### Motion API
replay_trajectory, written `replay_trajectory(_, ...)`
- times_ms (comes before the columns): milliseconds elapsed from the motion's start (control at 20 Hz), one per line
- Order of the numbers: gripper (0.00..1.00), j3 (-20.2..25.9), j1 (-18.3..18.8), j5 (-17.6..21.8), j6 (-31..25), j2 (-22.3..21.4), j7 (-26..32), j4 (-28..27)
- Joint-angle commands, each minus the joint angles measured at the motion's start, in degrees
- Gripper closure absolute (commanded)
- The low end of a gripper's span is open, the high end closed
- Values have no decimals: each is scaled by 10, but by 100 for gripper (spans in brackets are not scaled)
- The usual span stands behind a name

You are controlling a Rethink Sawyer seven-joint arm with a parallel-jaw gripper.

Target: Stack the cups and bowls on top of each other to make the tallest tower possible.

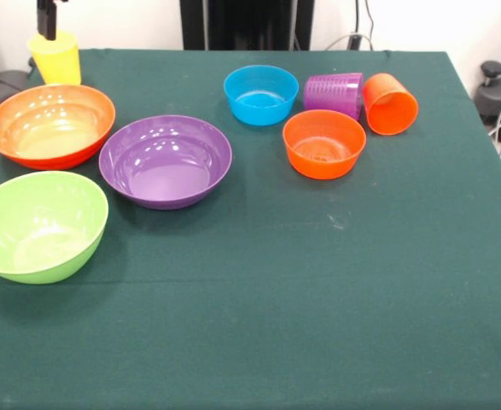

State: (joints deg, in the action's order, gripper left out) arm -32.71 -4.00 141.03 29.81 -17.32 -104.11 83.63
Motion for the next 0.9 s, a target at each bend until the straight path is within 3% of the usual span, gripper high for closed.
replay_trajectory(50,100,70,25,48,54,57,-11,-118)
replay_trajectory(550,100,75,62,87,111,124,-54,-250)
replay_trajectory(900,100,67,73,80,134,161,-78,-312)
